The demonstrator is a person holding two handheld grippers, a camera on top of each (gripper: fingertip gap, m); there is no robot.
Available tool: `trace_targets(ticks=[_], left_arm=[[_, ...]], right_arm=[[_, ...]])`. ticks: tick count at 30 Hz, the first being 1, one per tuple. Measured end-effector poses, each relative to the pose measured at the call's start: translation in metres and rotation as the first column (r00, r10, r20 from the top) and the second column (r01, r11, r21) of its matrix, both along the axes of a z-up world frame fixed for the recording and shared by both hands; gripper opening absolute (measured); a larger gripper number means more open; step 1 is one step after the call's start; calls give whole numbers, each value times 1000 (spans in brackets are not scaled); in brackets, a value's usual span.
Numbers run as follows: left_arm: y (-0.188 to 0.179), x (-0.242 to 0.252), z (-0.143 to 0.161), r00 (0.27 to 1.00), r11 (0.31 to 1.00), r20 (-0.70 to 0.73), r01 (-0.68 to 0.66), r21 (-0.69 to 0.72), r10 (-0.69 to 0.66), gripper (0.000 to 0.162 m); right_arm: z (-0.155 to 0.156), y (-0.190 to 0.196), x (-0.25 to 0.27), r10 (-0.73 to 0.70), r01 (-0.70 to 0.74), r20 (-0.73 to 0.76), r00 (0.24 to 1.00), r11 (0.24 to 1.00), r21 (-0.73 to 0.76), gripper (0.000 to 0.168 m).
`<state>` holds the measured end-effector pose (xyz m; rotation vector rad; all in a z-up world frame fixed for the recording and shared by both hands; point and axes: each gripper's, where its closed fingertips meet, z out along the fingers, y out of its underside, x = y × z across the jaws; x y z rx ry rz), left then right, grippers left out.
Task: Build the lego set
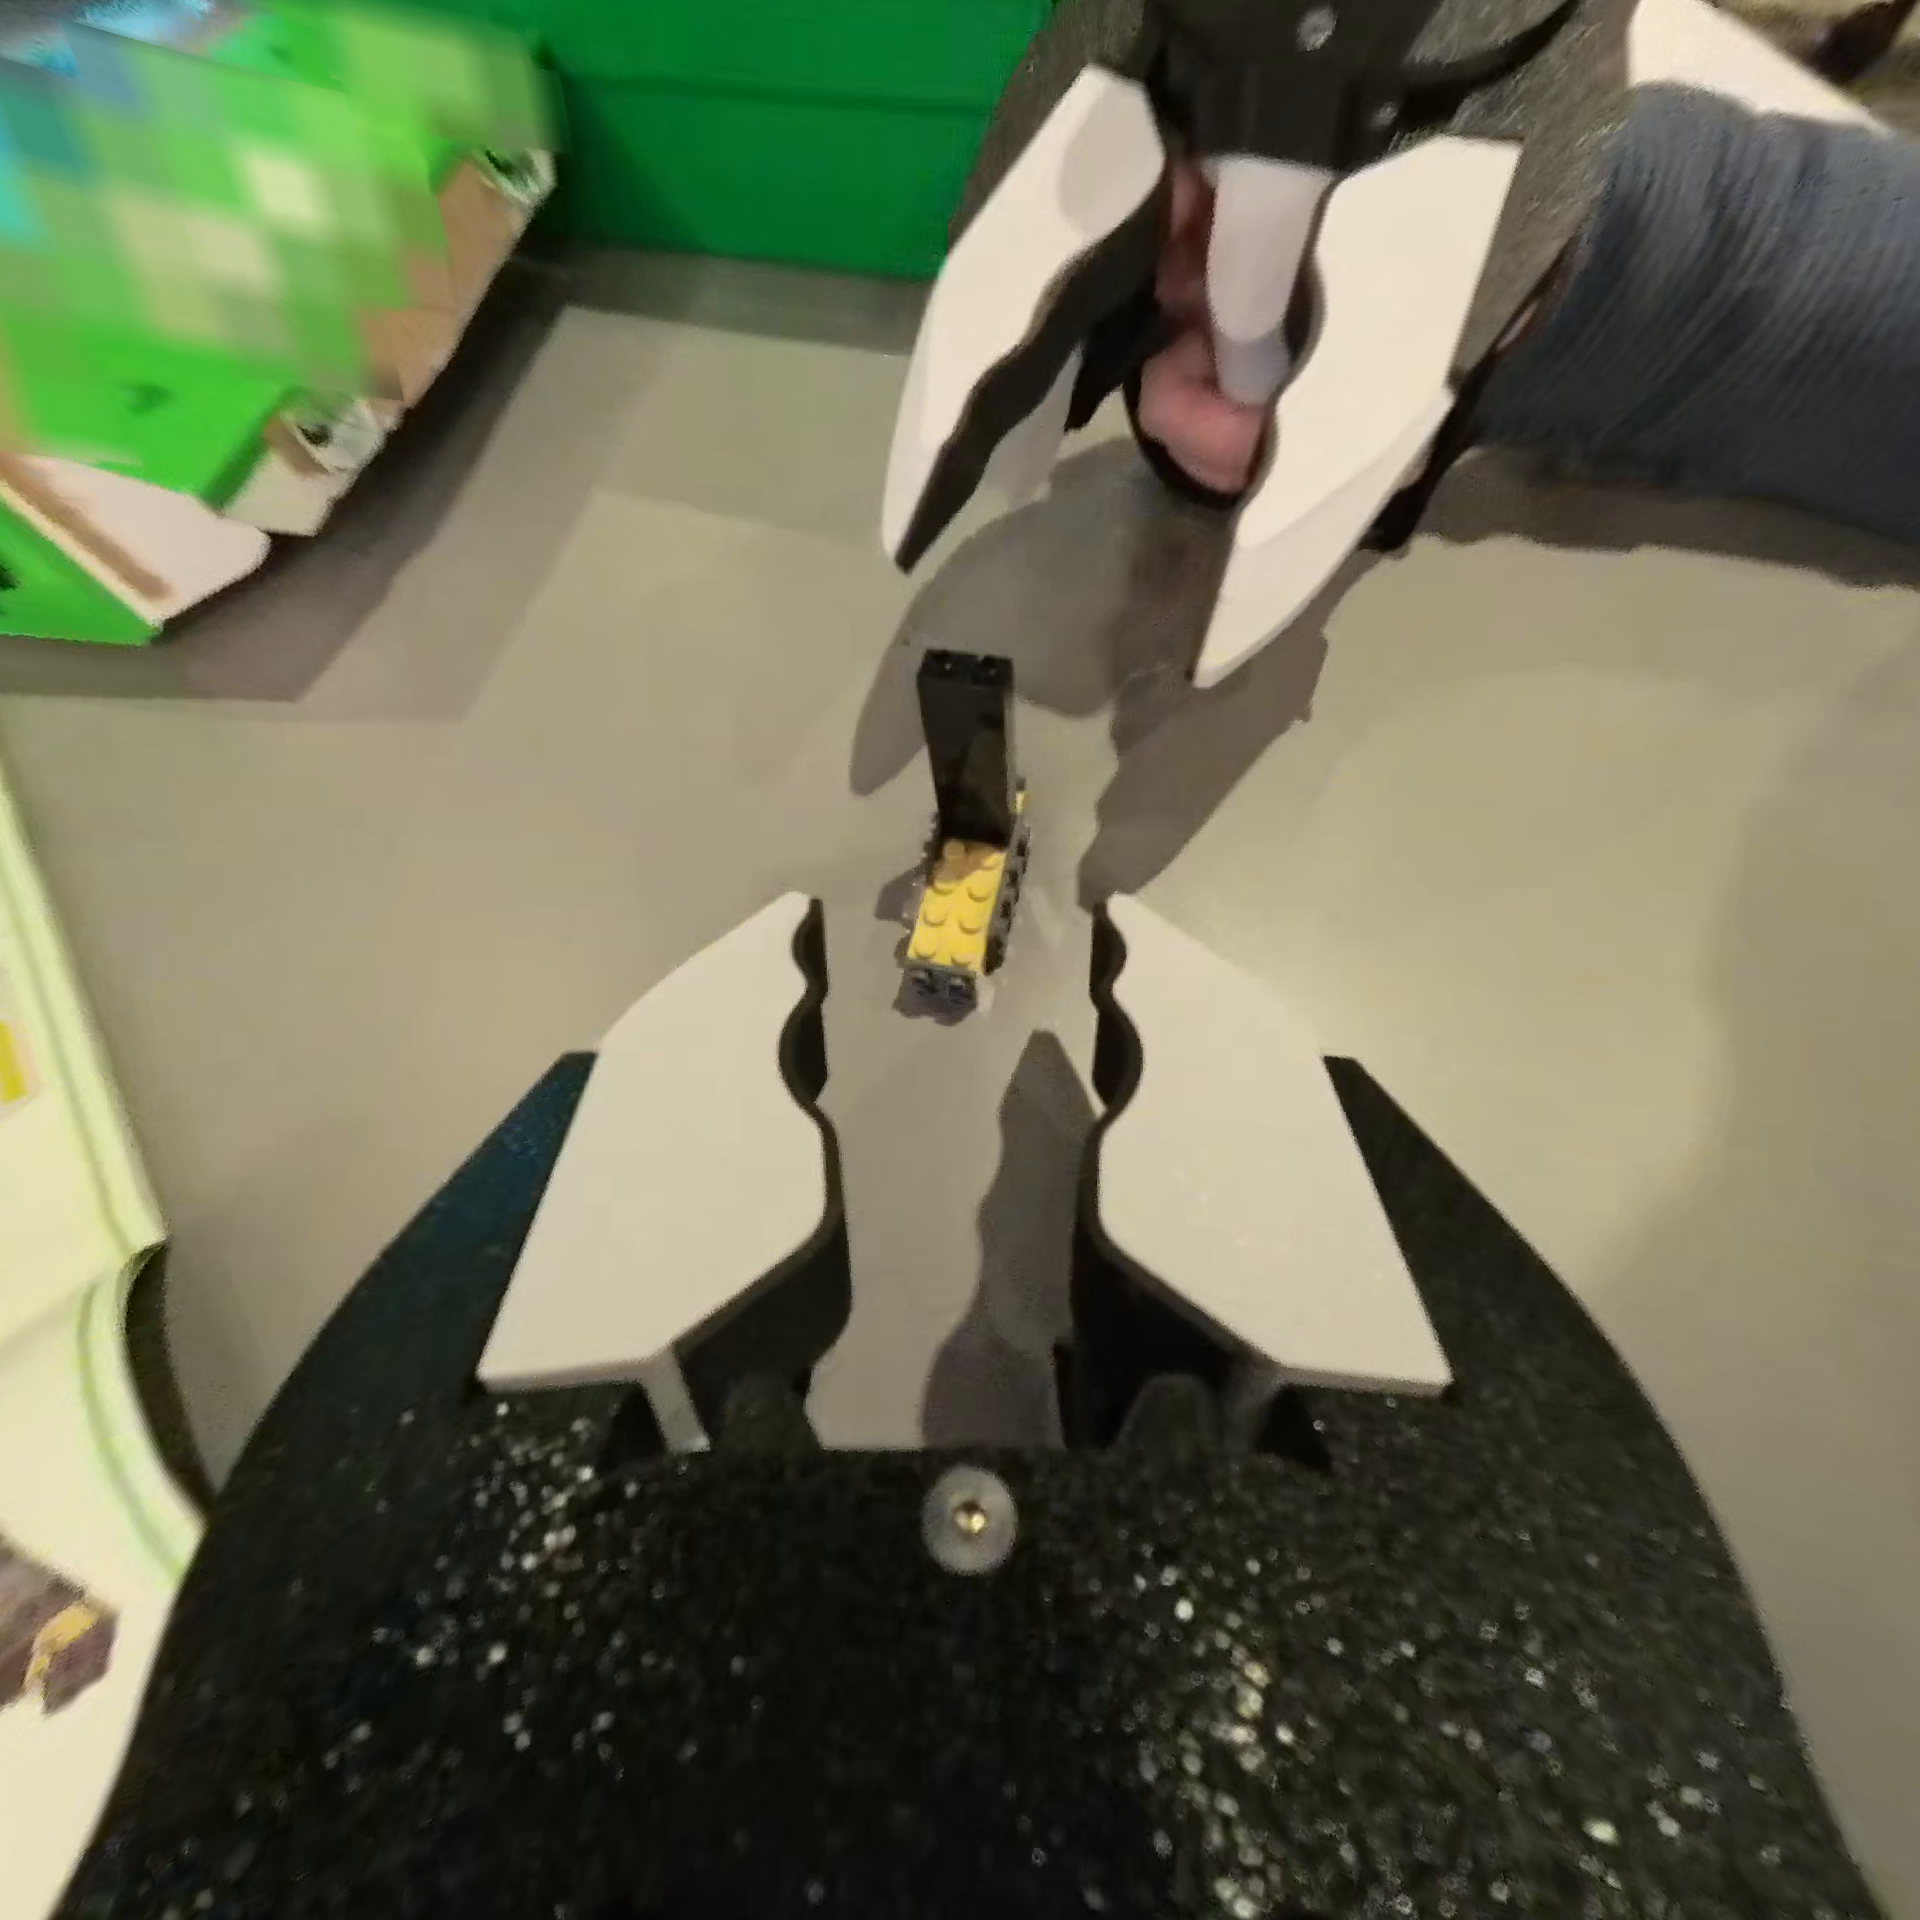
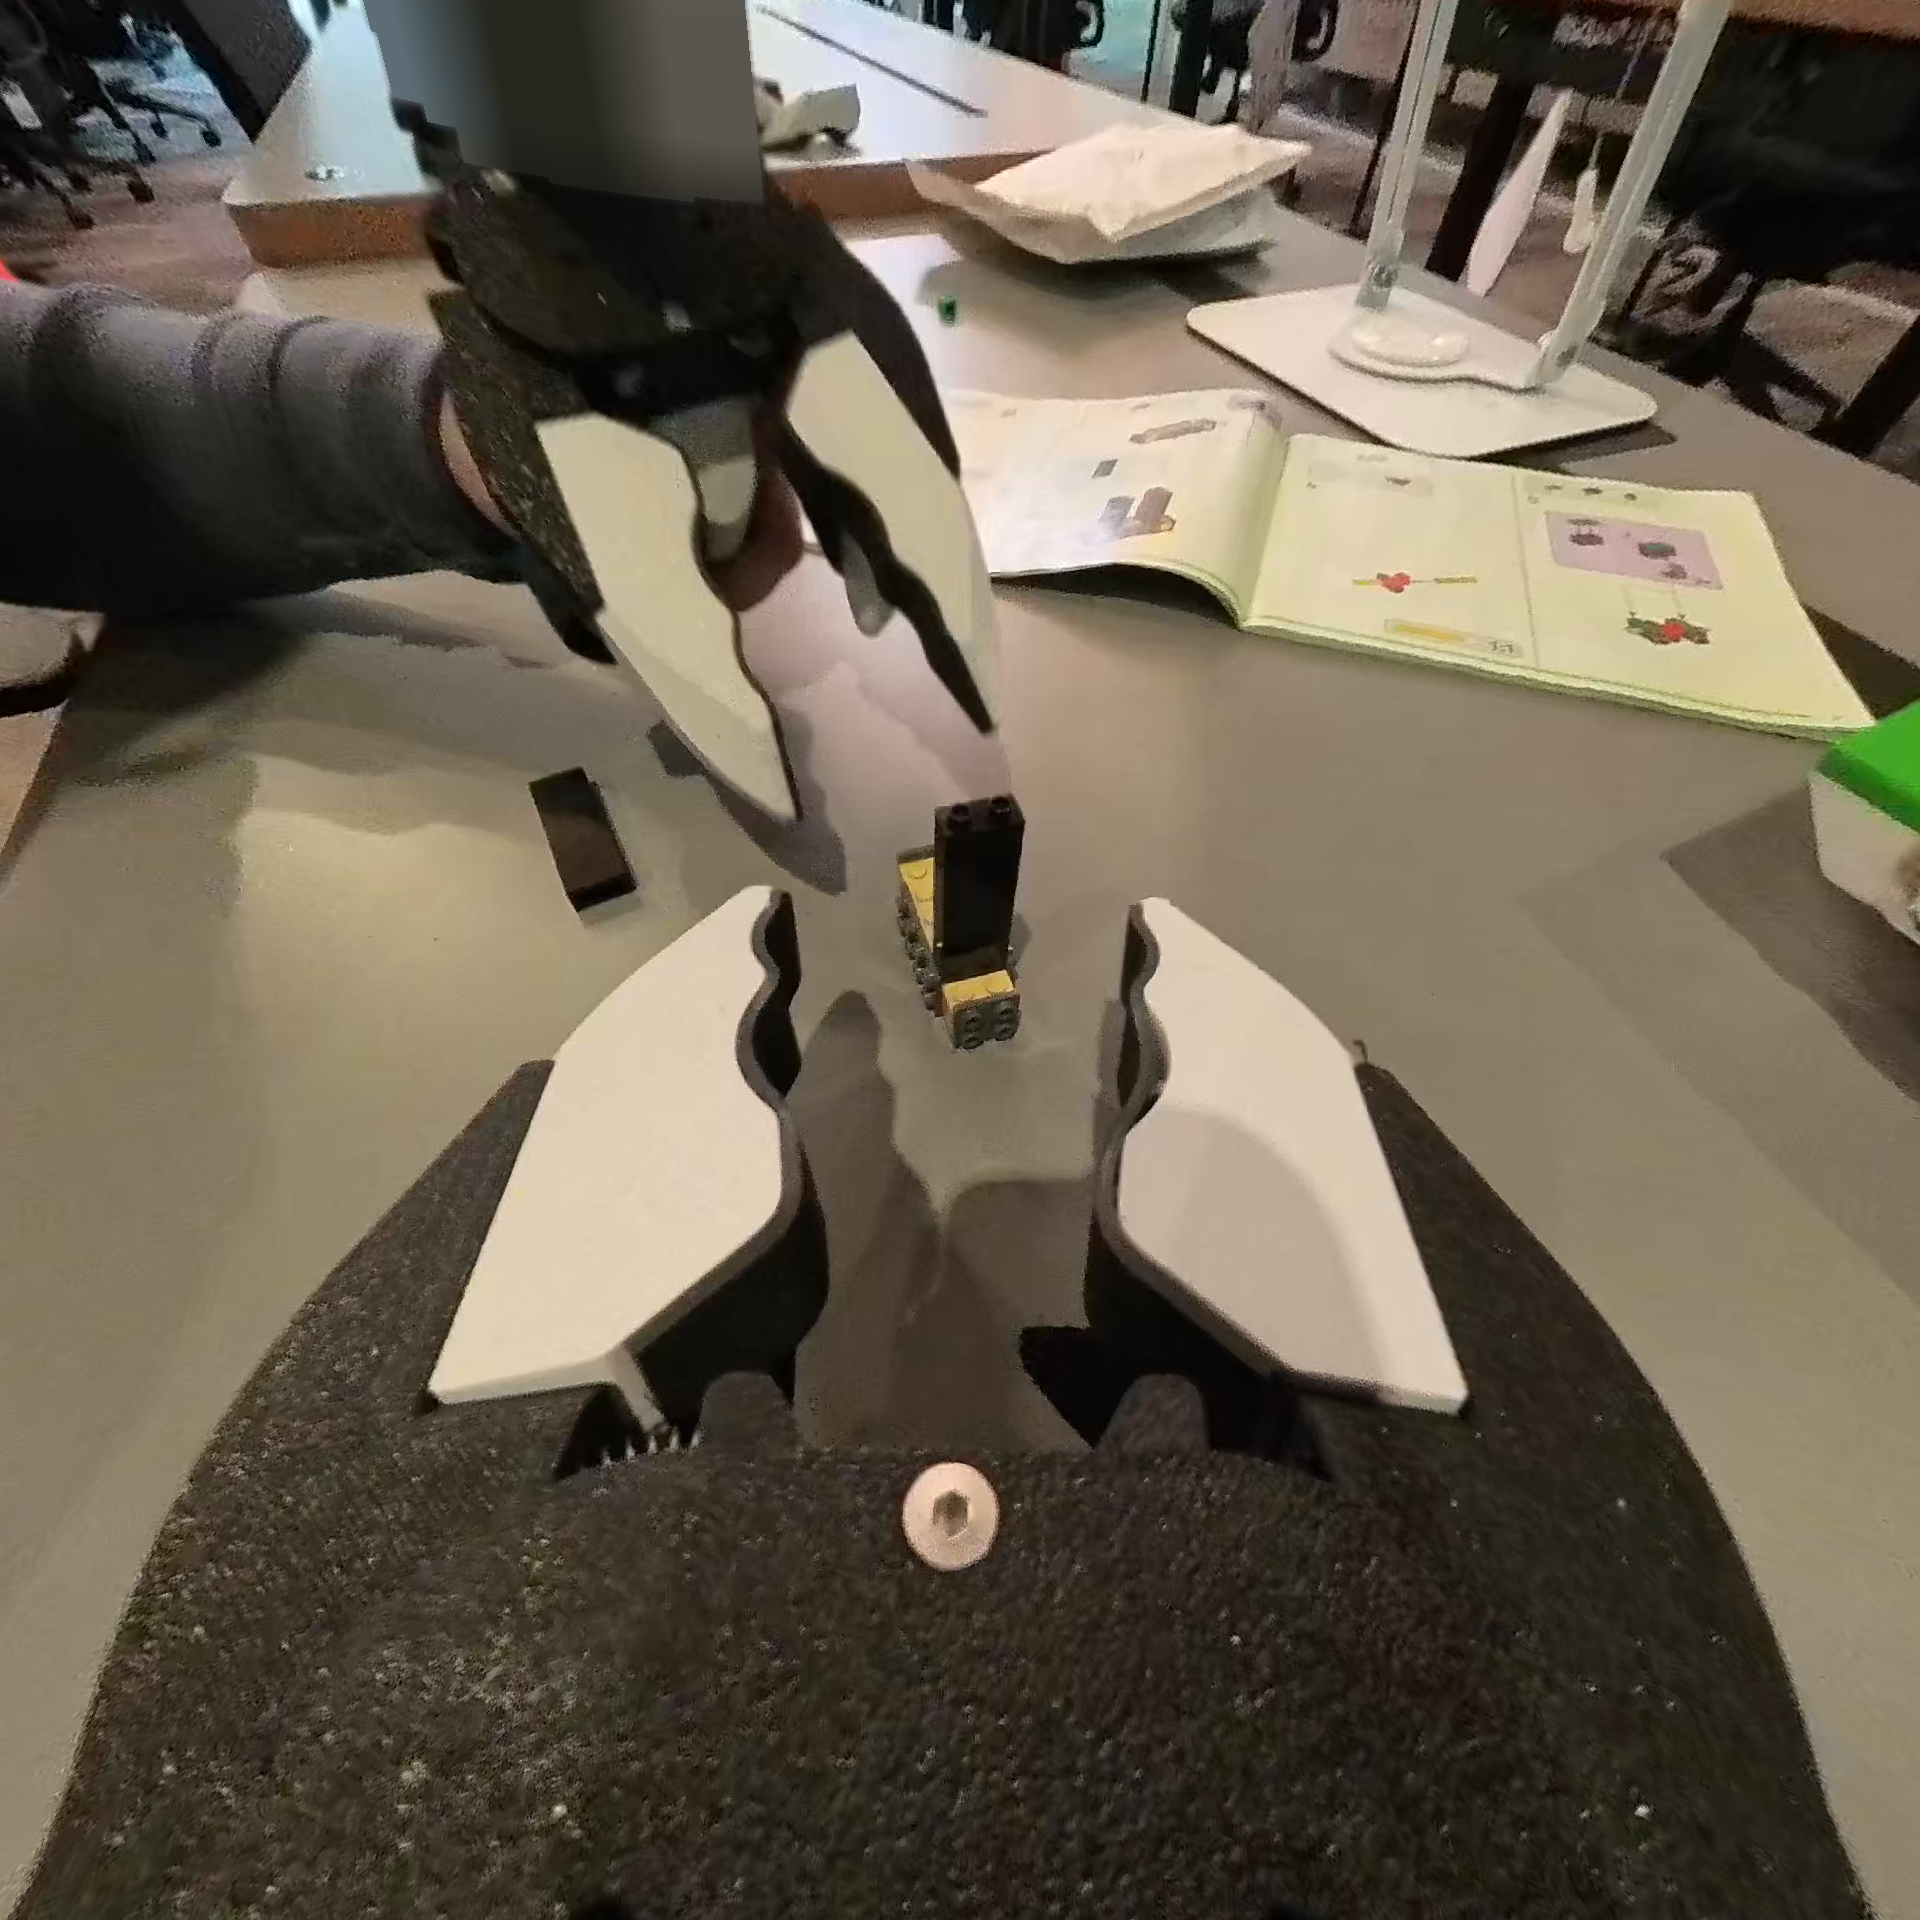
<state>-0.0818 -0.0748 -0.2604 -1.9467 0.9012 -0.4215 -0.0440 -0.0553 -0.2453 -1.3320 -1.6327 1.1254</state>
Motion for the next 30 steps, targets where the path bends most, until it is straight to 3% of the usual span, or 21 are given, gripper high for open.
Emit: trace_targets(ticks=[9, 14, 17, 21, 25, 27, 30], left_arm=[[13, 14, -31, 990, 986, -96, 92, -139, -106, 47], [14, 17, -40, 982, 978, -139, 105, -181, -131, 26], [17, 15, -40, 990, 974, -112, 62, -217, -88, 24], [10, 23, -21, 986, 926, 160, 94, -366, -37, 24], [-4, 24, -1, 935, 844, 353, 207, -495, -23, 24], [-17, 29, 12, 897, 799, 435, 315, -512, -75, 24], [-43, 36, 27, 813, 669, 559, 507, -543, -161, 24]], right_arm=[[11, 8, 5, -40, 43, -95, 995, 999, 23, 61], [13, 2, 3, -34, 48, -86, 996, 985, 168, 67], [13, -1, 0, -43, 69, -84, 996, 940, 335, 72], [8, -3, -6, -55, 71, -45, 997, 810, 582, 78], [6, -13, -13, -18, 37, -35, 999, 717, 696, 91], [3, -19, -14, 18, 5, -26, 1000, 719, 695, 94], [9, -38, -16, 117, -55, -74, 990, 823, 565, 97]])
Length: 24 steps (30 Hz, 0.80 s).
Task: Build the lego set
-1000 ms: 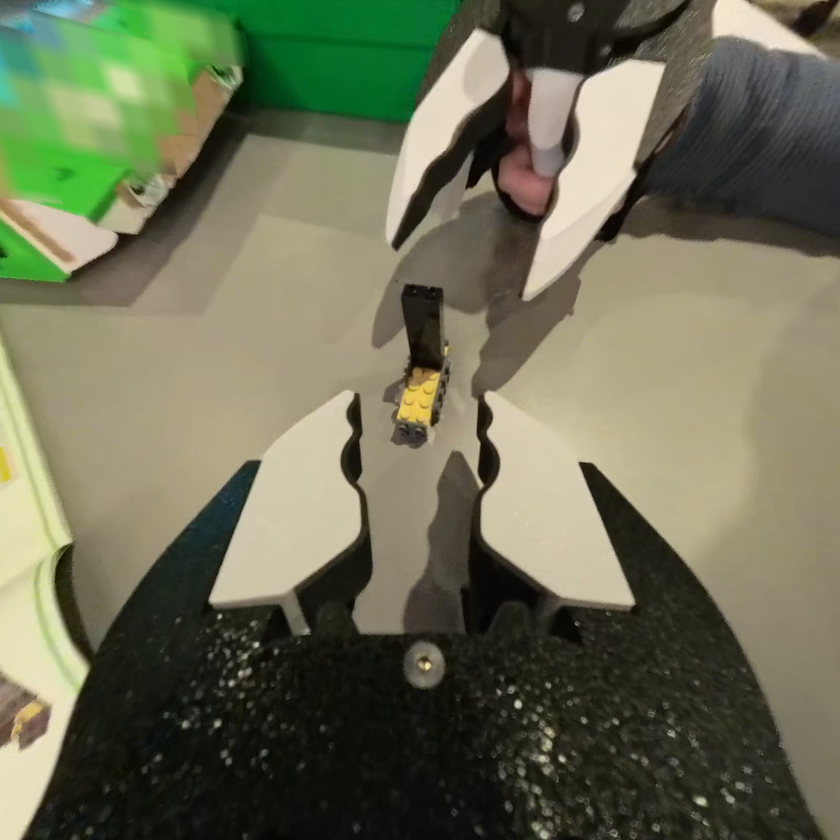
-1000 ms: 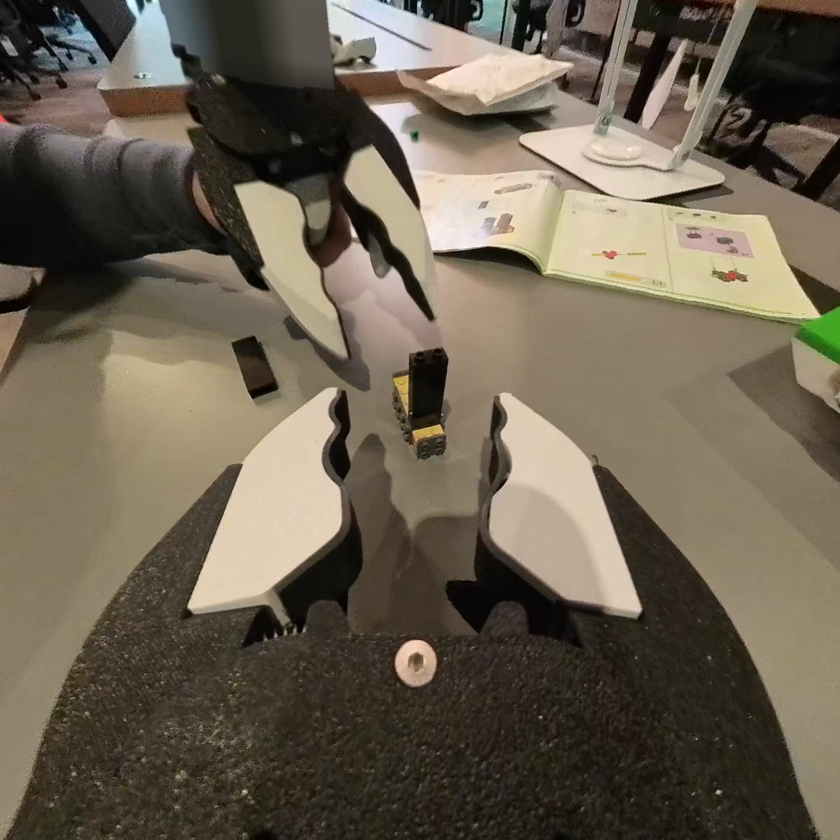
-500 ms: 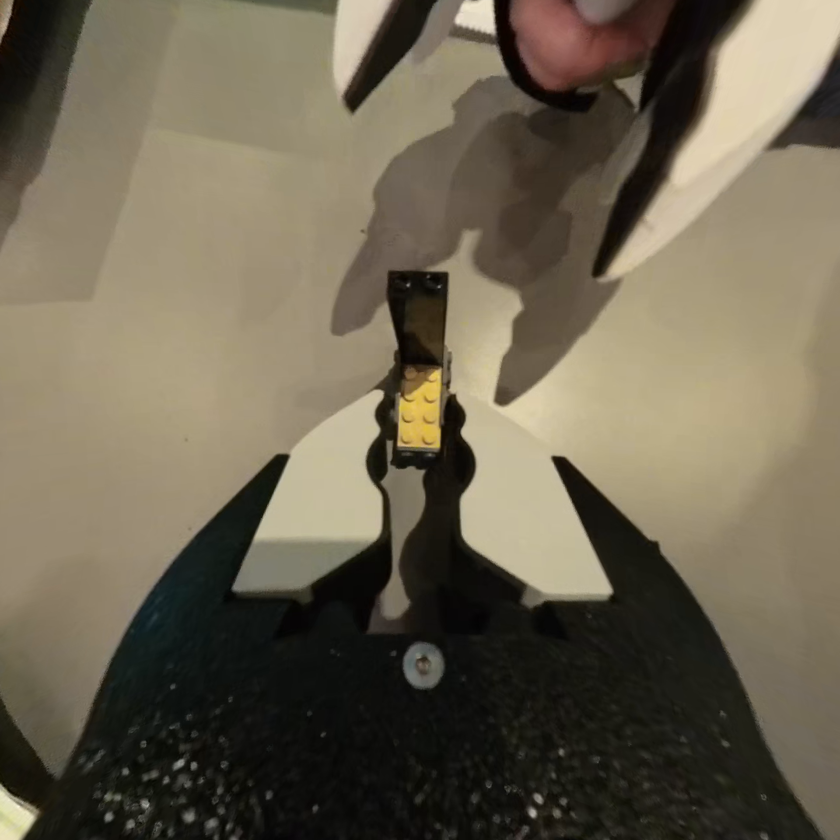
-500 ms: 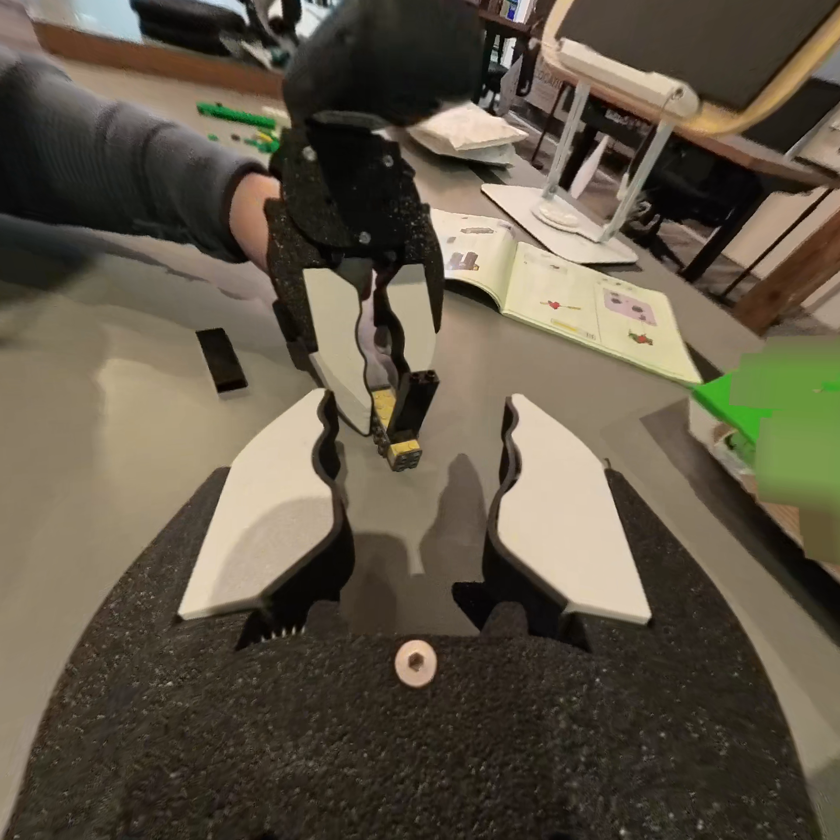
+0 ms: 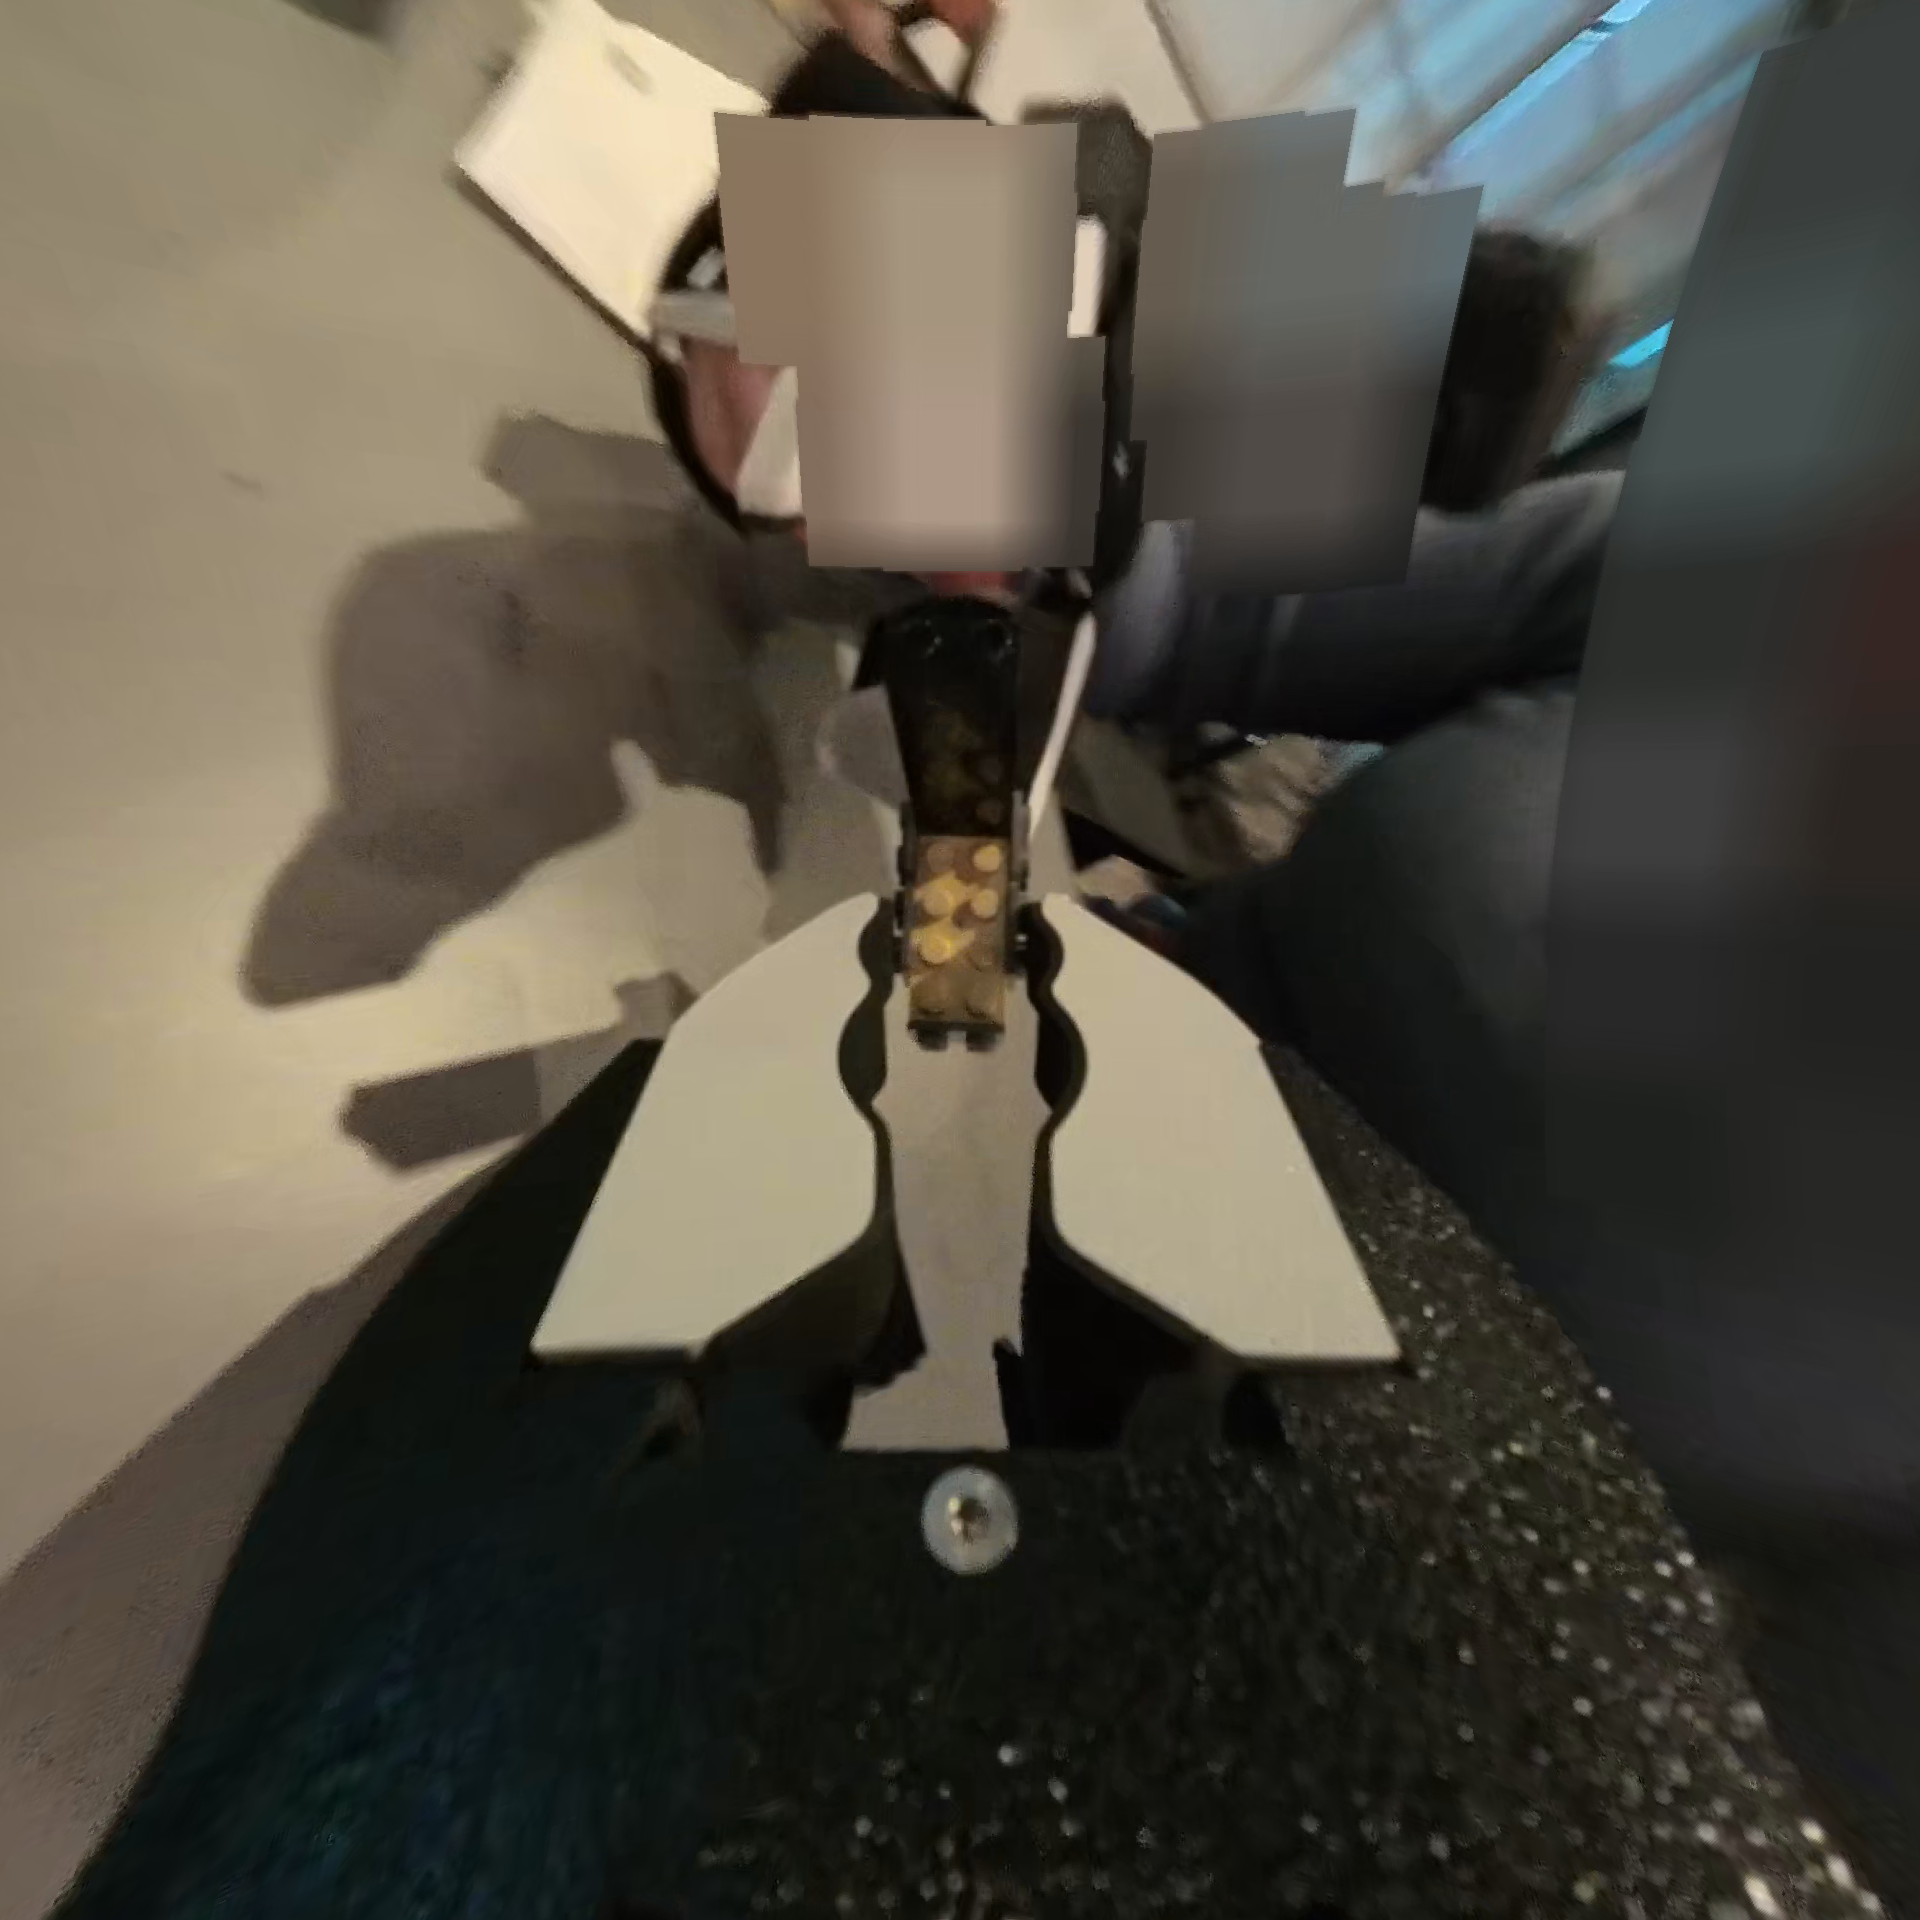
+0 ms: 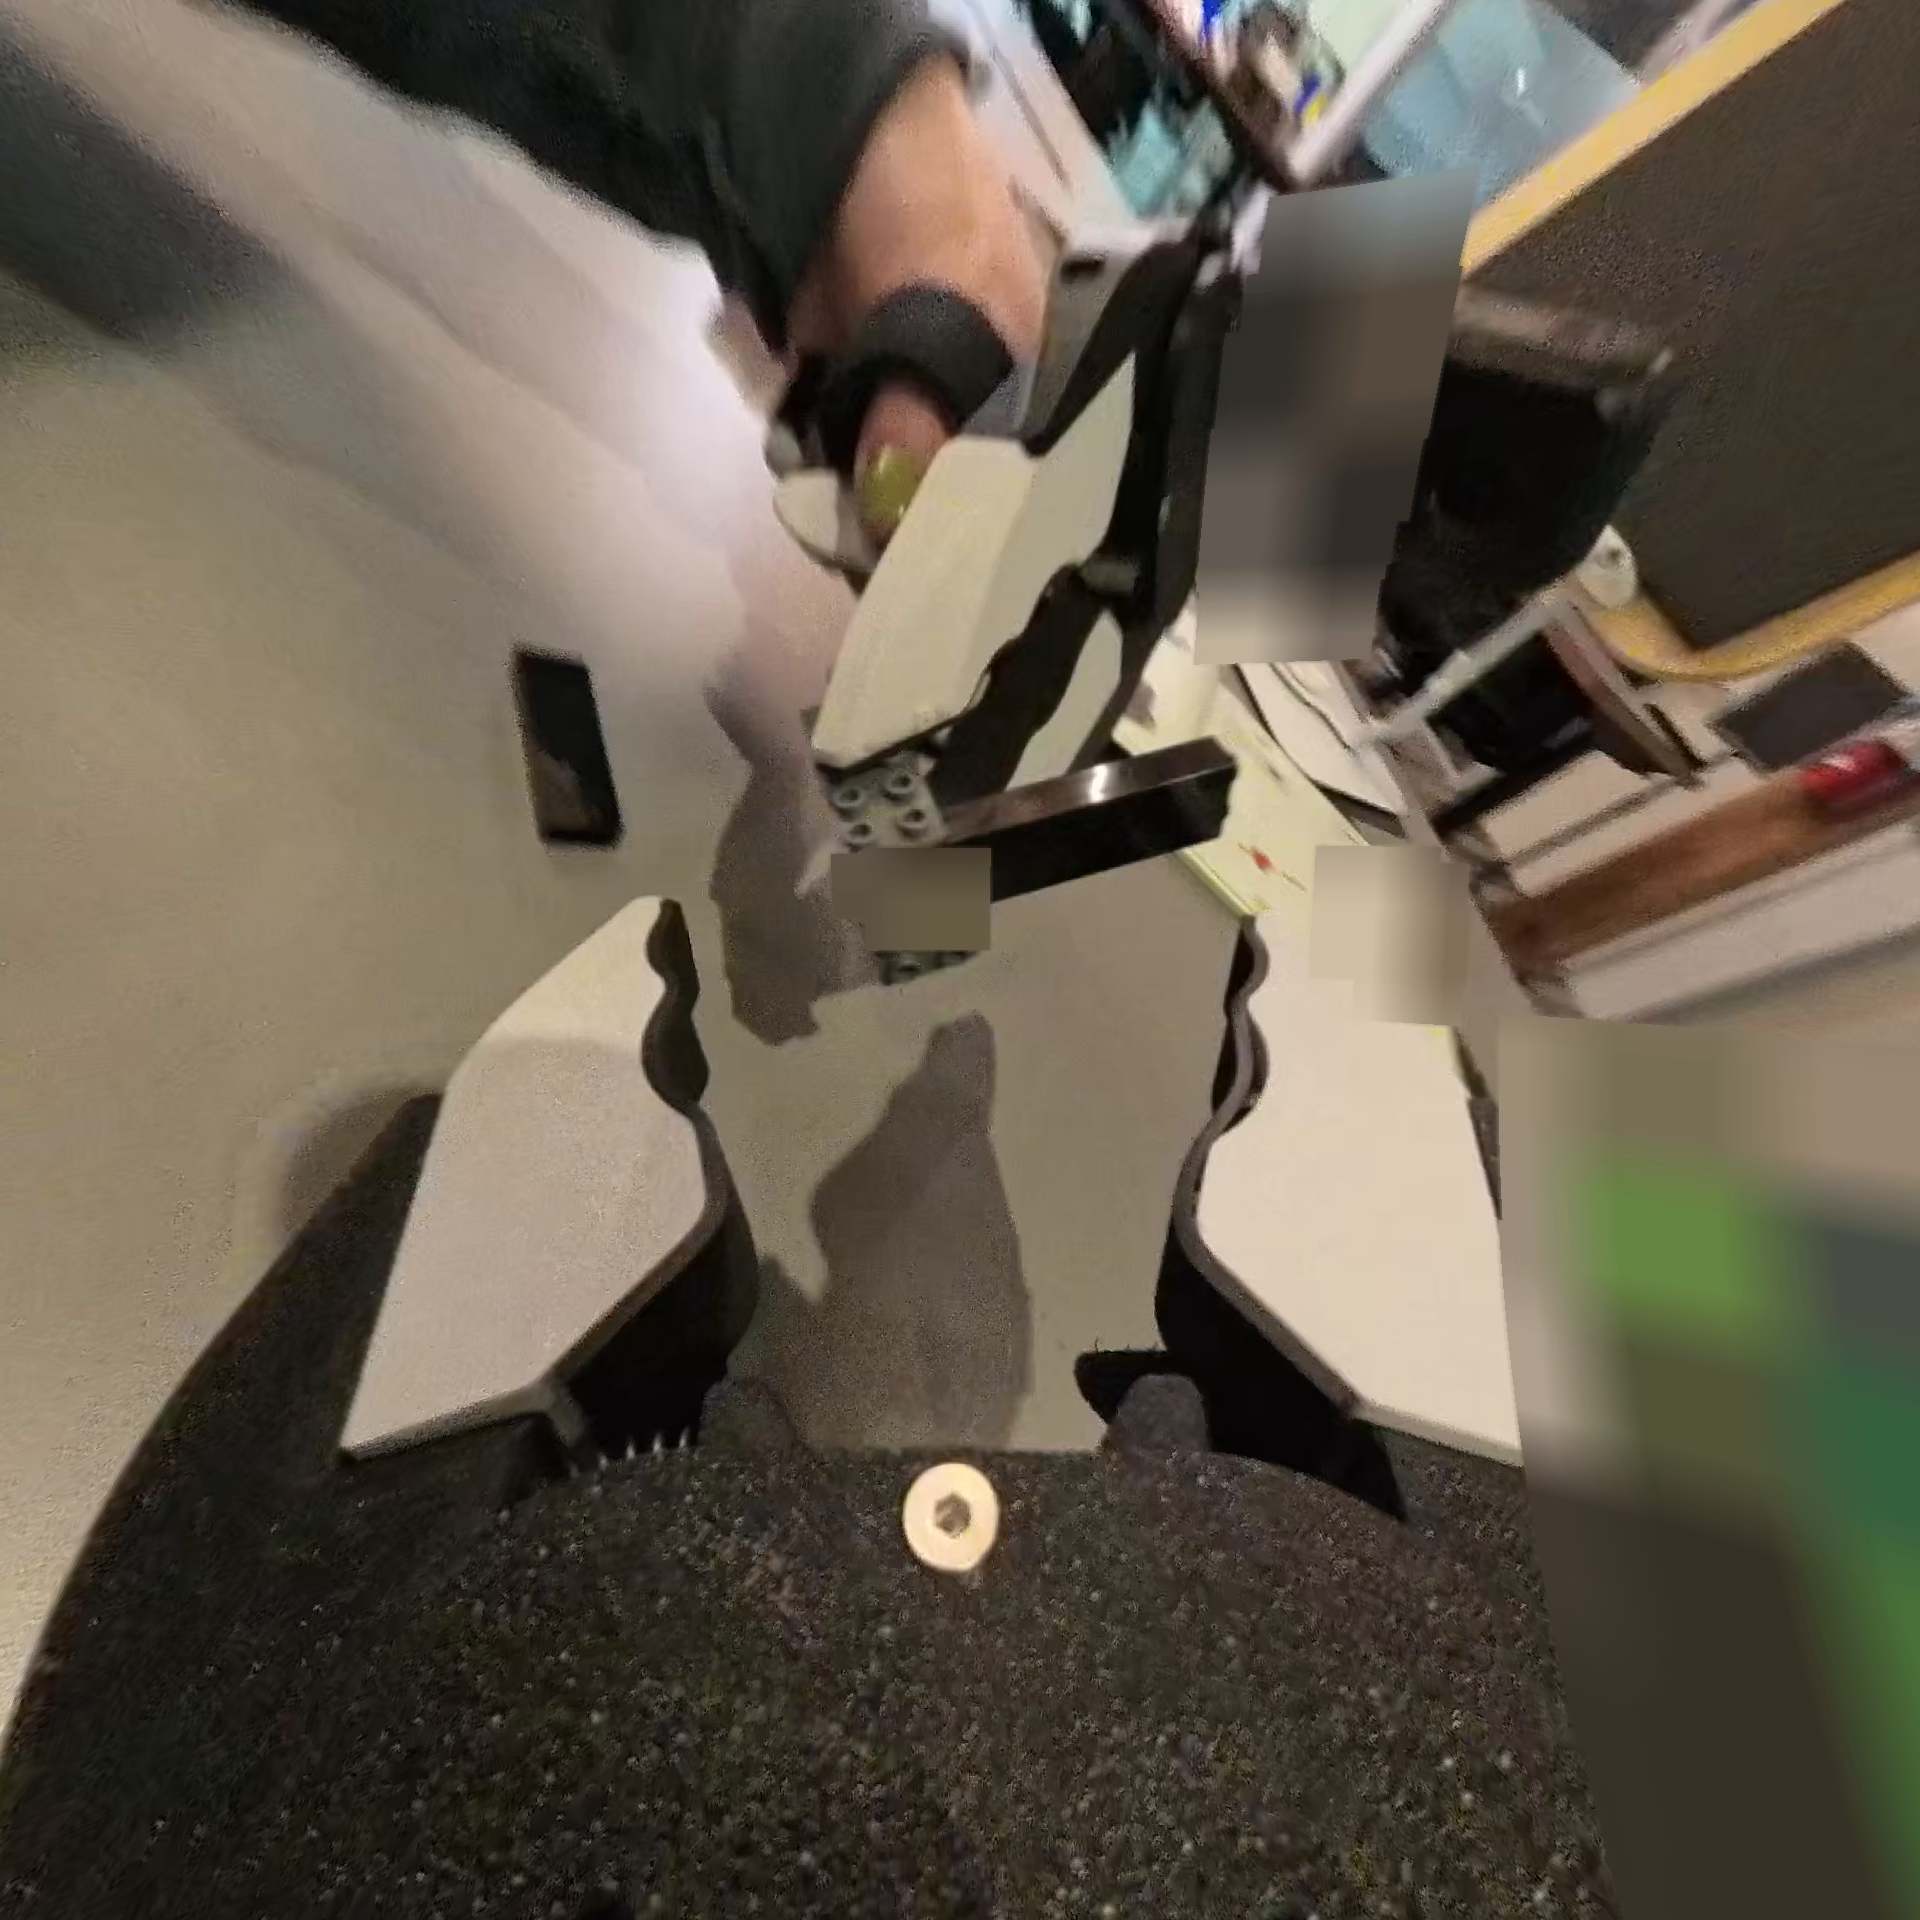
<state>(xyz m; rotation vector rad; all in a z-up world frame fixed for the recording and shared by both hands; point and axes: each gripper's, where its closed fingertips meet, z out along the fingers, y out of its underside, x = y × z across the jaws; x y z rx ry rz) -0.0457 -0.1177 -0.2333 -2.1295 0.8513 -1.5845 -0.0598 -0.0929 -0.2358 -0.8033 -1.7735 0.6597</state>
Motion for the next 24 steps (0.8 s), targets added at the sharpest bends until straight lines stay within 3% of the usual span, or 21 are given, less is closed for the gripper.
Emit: trace_targets(ticks=[5, 15, 24], left_arm=[[-23, 2, 1, 987, 982, 74, 148, -117, -140, 24], [-33, 10, 4, 974, 964, 113, 213, -160, -196, 24], [-32, 10, 6, 974, 964, 137, 202, -174, -179, 24]], right_arm=[[25, -22, 3, 129, -146, -106, 986, 974, -172, 95], [24, -37, 4, 188, -203, -110, 976, 969, -144, 73], [19, -35, 4, 180, -188, -64, 982, 972, -141, 87]])
